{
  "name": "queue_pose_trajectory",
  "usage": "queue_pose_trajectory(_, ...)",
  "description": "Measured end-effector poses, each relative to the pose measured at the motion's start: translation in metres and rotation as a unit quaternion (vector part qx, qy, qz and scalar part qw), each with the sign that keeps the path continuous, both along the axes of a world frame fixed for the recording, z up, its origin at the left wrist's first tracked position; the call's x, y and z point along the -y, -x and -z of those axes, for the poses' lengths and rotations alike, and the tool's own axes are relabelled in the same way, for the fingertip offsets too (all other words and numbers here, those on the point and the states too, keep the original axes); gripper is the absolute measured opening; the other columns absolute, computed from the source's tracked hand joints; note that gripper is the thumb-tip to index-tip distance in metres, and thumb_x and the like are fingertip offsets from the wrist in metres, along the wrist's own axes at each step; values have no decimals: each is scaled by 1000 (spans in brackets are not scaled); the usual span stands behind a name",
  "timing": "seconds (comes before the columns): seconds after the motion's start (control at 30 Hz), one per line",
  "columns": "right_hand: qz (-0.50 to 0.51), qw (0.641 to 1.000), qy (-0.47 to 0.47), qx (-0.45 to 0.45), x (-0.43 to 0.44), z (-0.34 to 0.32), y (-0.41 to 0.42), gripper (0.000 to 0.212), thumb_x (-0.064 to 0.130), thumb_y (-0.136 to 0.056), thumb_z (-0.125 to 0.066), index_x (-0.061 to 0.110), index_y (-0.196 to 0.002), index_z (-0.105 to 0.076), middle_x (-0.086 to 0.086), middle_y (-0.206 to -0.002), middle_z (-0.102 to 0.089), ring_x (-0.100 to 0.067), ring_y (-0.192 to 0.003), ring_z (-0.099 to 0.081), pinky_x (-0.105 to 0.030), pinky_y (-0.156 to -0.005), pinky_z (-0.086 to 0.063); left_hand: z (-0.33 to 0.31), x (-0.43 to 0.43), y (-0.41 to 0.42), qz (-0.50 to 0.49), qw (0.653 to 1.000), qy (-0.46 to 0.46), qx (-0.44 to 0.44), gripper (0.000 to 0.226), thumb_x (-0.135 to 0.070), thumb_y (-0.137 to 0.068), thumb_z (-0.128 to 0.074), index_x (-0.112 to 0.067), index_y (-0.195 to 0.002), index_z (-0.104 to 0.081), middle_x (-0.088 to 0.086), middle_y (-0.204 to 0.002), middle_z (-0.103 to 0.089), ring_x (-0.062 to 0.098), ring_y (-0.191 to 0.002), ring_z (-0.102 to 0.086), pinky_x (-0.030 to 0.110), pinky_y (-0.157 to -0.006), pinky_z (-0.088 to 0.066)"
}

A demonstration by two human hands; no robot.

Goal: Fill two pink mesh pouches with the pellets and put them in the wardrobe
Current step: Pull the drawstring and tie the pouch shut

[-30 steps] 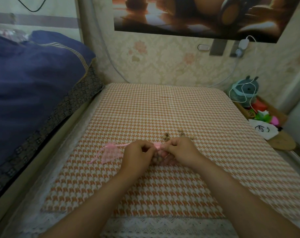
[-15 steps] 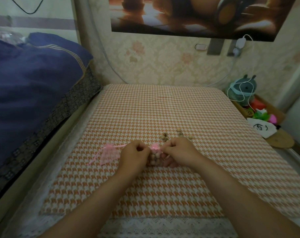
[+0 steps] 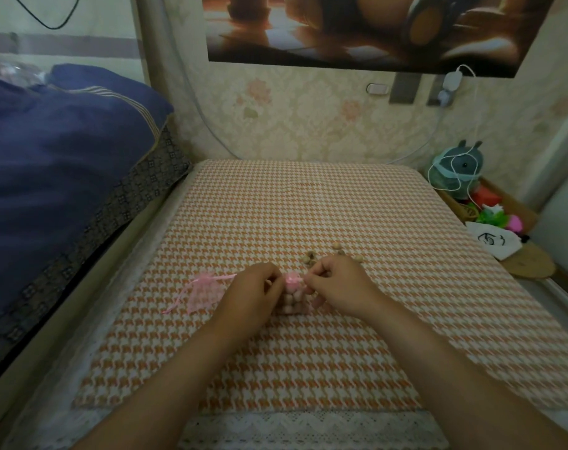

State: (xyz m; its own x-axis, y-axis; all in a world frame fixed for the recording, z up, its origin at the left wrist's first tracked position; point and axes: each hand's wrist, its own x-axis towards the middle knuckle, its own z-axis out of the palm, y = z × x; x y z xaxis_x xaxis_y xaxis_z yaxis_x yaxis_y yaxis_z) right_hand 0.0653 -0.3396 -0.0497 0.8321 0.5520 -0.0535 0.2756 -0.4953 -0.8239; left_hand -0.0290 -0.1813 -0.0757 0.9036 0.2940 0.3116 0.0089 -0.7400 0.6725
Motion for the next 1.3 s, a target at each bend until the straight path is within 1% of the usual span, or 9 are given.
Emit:
queue_pose_trajectory(0.1,0,1000,7,10,0,2,0,15,21,-92,-65,10,-83,-69,-8,-75,-76,-18,-58,-74,-41,-61,-62,0,0,1,-19,999,27,-8,19,-17,-88,-65,-24,-71,-64,-11,-68,-64,-4,-70,-60,7,-60,-42)
queue_pose_trajectory(0.2,14,1000,15,-4,2,4,-3,15,16,-91,-64,9,-79,-70,-7,-74,-76,-19,-58,-74,-43,-61,-63,3,-2,1,-45,996,73,-24,19,-18,-87,-66,-22,-68,-66,-7,-66,-68,2,-64,-63,18,-61,-48)
queue_pose_trajectory(0.37,42,999,21,-22,10,1,-11,20,12,-92,-60,10,-75,-70,-7,-75,-75,-23,-60,-74,-38,-54,-61,5,-11,1,-69,982,171,-45,16,-23,-85,-64,-19,-70,-68,-1,-69,-72,19,-74,-71,50,-72,-59)
queue_pose_trajectory(0.53,18,999,27,-34,9,3,-8,19,12,-95,-57,13,-78,-65,-10,-81,-75,-27,-61,-74,-30,-46,-53,5,-7,1,-60,982,170,-55,19,-26,-84,-60,-21,-66,-64,1,-68,-69,21,-71,-68,53,-68,-58)
queue_pose_trajectory(0.63,6,998,48,-39,9,6,-9,22,15,-97,-58,12,-77,-66,-14,-83,-75,-24,-59,-73,-31,-46,-53,7,-12,-1,-78,968,227,-69,19,-39,-74,-57,-22,-70,-66,4,-74,-72,25,-76,-71,54,-71,-59)
queue_pose_trajectory(0.83,-9,996,78,-43,9,6,-9,26,16,-97,-58,12,-72,-66,-16,-82,-76,-21,-57,-72,-34,-49,-53,12,-11,-2,-98,962,245,-77,15,-23,-81,-61,-12,-71,-62,9,-71,-71,24,-72,-73,53,-70,-60)
queue_pose_trajectory(1.03,-11,996,76,-47,11,8,-10,22,24,-94,-66,16,-74,-64,-6,-75,-75,-16,-53,-69,-29,-46,-53,5,-7,0,-93,984,126,-90,16,-18,-85,-60,-14,-70,-63,2,-69,-70,18,-69,-67,41,-69,-57)
queue_pose_trajectory(1.2,-18,995,96,-28,10,8,-7,24,25,-94,-65,17,-72,-67,0,-55,-65,-9,-40,-59,-25,-42,-49,5,-2,3,-72,989,82,-96,17,-20,-88,-61,-22,-71,-59,-2,-72,-67,15,-71,-62,24,-61,-45)
queue_pose_trajectory(1.3,-20,995,86,-52,9,7,-6,22,34,-93,-68,14,-85,-71,-11,-64,-69,-16,-43,-60,-26,-40,-49,3,2,1,-54,987,120,-91,13,-36,-86,-69,-25,-89,-62,-8,-82,-67,6,-76,-62,19,-64,-45)
